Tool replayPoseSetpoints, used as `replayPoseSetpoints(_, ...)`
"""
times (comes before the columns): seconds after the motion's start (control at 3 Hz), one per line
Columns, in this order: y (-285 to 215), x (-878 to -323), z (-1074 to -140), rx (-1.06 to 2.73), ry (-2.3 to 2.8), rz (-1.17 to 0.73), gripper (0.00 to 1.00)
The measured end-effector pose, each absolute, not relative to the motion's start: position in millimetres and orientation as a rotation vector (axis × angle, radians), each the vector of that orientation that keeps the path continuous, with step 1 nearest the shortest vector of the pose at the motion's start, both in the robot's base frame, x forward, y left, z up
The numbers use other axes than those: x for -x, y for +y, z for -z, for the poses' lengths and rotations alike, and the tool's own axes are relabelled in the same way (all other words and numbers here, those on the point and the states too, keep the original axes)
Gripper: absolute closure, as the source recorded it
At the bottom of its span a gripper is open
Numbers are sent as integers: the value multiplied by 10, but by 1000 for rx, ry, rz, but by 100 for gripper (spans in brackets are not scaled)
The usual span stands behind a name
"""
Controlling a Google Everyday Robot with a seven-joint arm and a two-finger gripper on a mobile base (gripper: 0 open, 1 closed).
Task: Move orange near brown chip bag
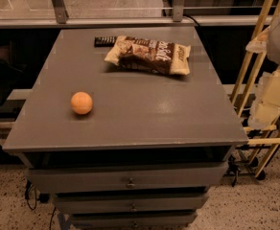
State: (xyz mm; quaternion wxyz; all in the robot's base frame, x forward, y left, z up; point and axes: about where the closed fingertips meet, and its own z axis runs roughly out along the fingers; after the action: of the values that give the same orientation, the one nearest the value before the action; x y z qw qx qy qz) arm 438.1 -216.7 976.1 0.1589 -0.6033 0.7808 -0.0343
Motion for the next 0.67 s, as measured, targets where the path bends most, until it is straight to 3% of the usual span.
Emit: replayPoseSetpoints(0.67, -2238, -4338, -9723, 1694, 2270, 89, 0)
